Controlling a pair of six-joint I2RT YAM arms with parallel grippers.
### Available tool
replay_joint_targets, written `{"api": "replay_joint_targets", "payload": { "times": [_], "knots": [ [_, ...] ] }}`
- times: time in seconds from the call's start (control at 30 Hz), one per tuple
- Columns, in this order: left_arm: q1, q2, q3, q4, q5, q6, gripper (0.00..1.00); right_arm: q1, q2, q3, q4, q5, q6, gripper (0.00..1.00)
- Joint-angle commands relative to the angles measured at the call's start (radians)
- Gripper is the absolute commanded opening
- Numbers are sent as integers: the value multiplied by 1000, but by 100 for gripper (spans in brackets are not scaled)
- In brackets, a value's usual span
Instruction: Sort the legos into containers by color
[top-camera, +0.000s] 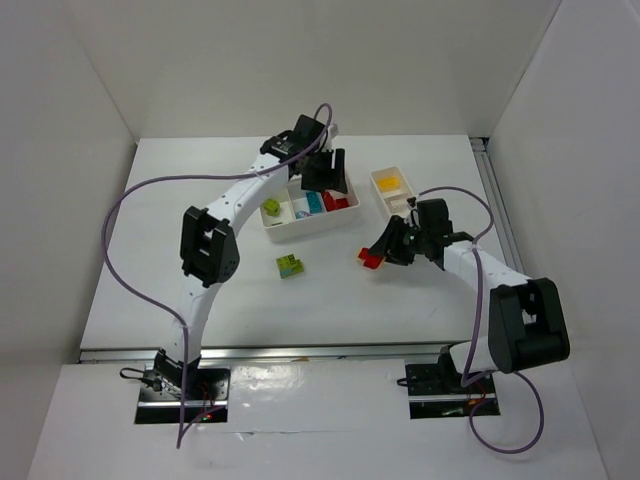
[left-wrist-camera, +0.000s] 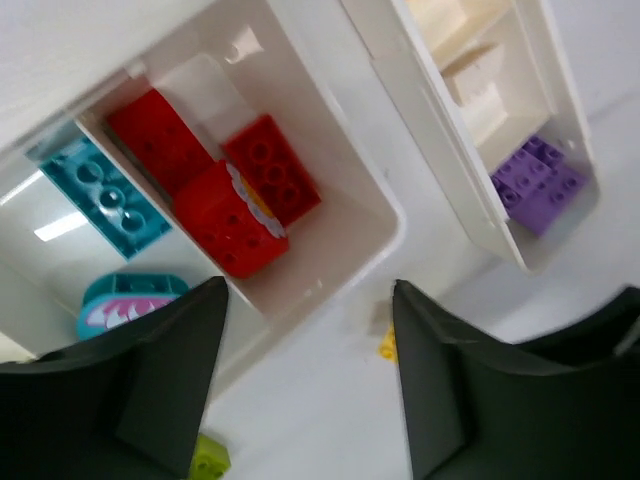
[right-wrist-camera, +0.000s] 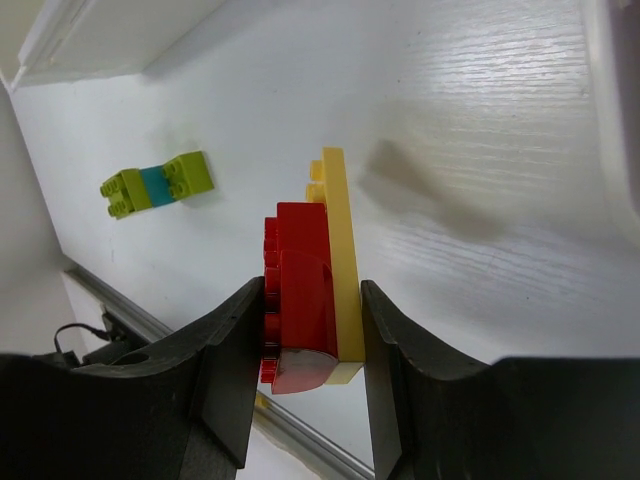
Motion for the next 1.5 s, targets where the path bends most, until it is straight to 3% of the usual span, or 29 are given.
{"api": "replay_joint_targets", "payload": {
  "times": [0.0, 0.13, 0.27, 0.5, 0.53, 0.57, 0.67, 0.77, 0.9, 1.2, 1.47],
  "knots": [
    [-3, -184, -65, 24, 117, 66, 70, -14, -24, 41, 9, -81, -29, 0],
    [-3, -307, -232, 24, 250, 190, 69, -41, 14, 62, 40, -251, -100, 0],
    [-3, -390, -384, -5, 275, 237, 69, -52, 112, 122, -9, -412, -193, 0],
    [29, -548, -570, 13, 368, 199, 76, -61, 76, 165, 2, -650, -223, 0],
    [52, -561, -598, 36, 429, 185, 79, -70, 76, 165, 18, -681, -223, 0],
    [78, -573, -630, 63, 605, 157, 80, -71, 64, 174, 35, -708, -201, 0],
    [137, -624, -771, 230, 839, 94, 83, -81, 63, 194, 77, -794, -171, 0],
    [147, -636, -825, 304, 948, 74, 87, -81, 54, 217, 98, -837, -160, 0],
    [147, -636, -901, 393, 1026, 30, 88, -81, 54, 235, 109, -865, -141, 0],
    [112, -579, -981, 544, 1024, -33, 85, -81, 36, 235, 80, -876, -163, 0],
    [92, -518, -961, 565, 982, -41, 82, -81, 36, 254, 59, -885, -174, 0]
  ]
}}
